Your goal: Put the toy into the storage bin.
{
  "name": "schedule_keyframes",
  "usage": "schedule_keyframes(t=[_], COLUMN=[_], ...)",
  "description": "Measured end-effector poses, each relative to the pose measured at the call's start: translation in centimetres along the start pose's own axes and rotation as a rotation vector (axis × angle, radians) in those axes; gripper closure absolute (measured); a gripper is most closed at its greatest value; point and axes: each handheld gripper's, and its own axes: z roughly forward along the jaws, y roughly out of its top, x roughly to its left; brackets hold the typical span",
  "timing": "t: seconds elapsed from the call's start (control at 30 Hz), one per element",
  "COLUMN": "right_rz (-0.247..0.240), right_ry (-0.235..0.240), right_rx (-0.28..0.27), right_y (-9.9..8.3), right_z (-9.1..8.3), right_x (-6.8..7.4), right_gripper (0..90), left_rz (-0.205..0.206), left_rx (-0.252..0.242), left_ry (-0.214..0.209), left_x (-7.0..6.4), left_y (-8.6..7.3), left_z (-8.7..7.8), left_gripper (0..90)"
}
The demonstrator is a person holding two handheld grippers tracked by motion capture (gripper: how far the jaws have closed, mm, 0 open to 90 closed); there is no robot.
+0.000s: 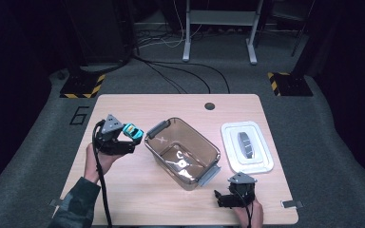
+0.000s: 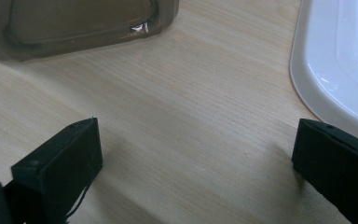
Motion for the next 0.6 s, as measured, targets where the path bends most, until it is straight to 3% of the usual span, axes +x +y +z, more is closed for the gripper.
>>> schedule_keyframes(t=[0.1, 0.6], right_rz=[-0.001, -0.001], right_ry=[0.000, 0.000], right_rx=[0.001, 0.001], right_y=[0.0, 0.0], right_z=[0.0, 0.0], right_x=[0.0, 0.0], right_gripper=[1.1, 1.1], left_rz=[0.008, 0.039], left_rx=[0.012, 0.032], left_ry=[-0.026, -0.075], left_x=[-0.3, -2.2], left_y=[0.5, 2.7], left_z=[0.5, 2.4], left_gripper=[24.5, 24.4])
